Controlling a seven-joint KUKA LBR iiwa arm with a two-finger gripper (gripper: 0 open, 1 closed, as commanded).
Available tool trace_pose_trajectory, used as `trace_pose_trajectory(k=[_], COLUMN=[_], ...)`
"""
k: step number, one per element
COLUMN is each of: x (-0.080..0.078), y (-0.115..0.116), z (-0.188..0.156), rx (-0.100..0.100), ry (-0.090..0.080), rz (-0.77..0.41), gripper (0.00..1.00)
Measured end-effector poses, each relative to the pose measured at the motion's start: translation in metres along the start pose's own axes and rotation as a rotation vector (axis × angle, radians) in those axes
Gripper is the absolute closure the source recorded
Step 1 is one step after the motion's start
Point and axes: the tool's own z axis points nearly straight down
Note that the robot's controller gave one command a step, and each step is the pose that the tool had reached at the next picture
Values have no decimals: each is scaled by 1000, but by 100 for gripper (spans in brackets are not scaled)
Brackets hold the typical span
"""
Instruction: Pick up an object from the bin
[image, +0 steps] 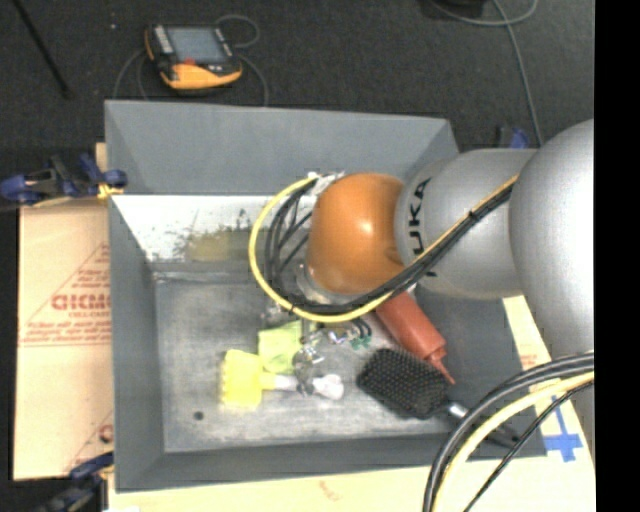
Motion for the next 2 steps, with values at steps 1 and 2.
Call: trace_pose_trajectory(k=[1,2], x=[-13,-13], y=[-3,-3], z=[3,3], rx=[0,0], ry=[3,3], rz=[-121,-121], gripper=[100,100])
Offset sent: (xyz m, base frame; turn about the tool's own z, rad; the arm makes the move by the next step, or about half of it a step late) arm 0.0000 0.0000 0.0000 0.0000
